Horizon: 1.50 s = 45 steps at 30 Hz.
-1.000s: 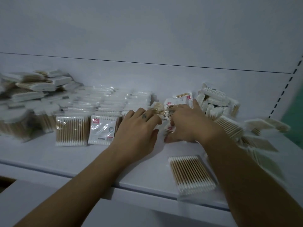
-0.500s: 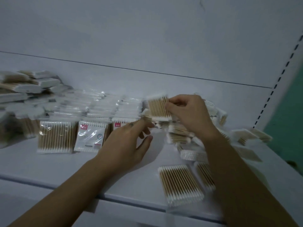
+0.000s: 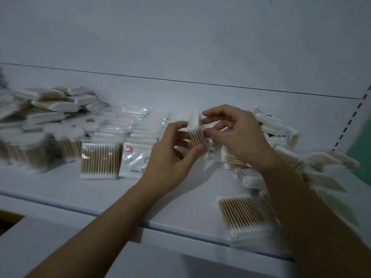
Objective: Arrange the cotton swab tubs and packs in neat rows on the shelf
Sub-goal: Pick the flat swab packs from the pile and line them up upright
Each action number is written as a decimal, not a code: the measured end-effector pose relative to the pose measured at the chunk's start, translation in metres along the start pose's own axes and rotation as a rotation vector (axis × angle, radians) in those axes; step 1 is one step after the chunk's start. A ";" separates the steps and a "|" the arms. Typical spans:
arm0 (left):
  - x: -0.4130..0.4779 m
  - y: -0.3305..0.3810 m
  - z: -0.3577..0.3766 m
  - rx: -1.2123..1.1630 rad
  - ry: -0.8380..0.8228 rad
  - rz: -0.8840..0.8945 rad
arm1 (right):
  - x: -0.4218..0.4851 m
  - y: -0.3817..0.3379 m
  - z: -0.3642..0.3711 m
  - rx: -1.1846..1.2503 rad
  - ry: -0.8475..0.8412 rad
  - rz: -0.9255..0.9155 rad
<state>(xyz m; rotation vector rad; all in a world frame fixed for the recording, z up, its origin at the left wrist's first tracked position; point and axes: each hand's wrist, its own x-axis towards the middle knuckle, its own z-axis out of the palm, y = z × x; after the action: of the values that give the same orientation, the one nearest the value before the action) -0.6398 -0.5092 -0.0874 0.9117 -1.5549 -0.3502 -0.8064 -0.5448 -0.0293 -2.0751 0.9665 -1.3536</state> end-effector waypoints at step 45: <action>0.015 0.013 -0.041 1.209 -0.243 0.074 | 0.000 0.024 -0.020 -1.089 -0.381 0.166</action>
<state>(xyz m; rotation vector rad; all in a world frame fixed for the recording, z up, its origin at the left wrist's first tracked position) -0.6051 -0.4998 -0.0591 1.7469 -2.0050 0.6536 -0.8324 -0.5600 -0.0385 -2.7207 1.8830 -0.2540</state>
